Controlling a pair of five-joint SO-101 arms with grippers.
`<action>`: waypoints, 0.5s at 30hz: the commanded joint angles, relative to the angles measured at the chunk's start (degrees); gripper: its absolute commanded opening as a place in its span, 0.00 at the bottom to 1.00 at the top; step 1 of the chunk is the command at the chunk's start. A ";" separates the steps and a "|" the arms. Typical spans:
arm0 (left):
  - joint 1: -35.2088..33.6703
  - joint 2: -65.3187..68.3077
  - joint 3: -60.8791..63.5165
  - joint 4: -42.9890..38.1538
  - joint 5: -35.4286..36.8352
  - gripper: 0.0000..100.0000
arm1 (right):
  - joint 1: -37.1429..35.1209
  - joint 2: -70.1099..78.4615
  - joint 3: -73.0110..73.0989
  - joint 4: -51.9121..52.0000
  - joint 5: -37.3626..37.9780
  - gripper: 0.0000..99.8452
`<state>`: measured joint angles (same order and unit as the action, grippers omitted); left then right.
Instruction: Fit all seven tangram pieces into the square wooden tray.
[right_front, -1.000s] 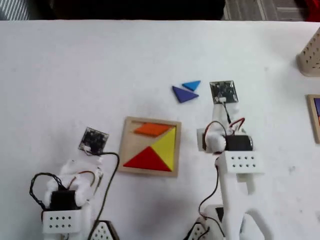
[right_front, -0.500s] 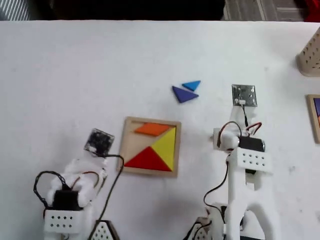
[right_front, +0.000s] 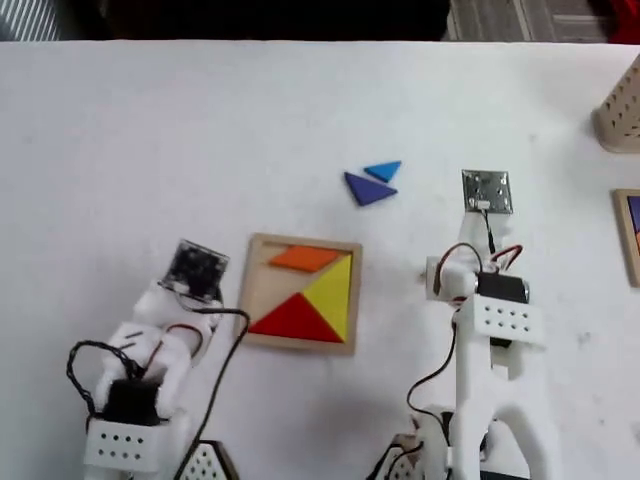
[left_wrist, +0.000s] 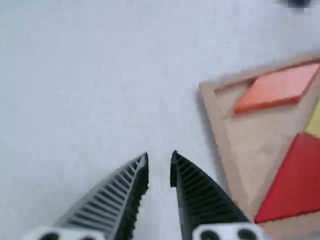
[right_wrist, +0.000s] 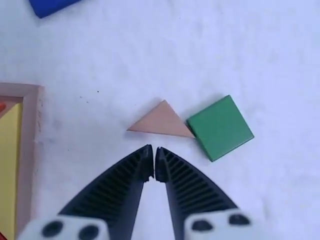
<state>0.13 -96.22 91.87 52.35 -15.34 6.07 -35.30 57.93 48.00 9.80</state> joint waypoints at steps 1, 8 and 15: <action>-0.22 -0.13 -11.08 3.69 7.21 0.17 | -0.84 -0.04 -0.18 -0.40 0.70 0.02; -0.31 12.70 -20.04 6.59 16.18 0.35 | -2.59 -0.13 0.88 -1.27 0.97 0.02; -0.57 35.30 -19.96 -5.19 16.44 0.35 | -12.88 -0.04 -0.26 -3.82 2.37 0.02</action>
<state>0.22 -68.35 74.64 52.09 0.31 -2.64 -35.12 60.04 44.92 11.03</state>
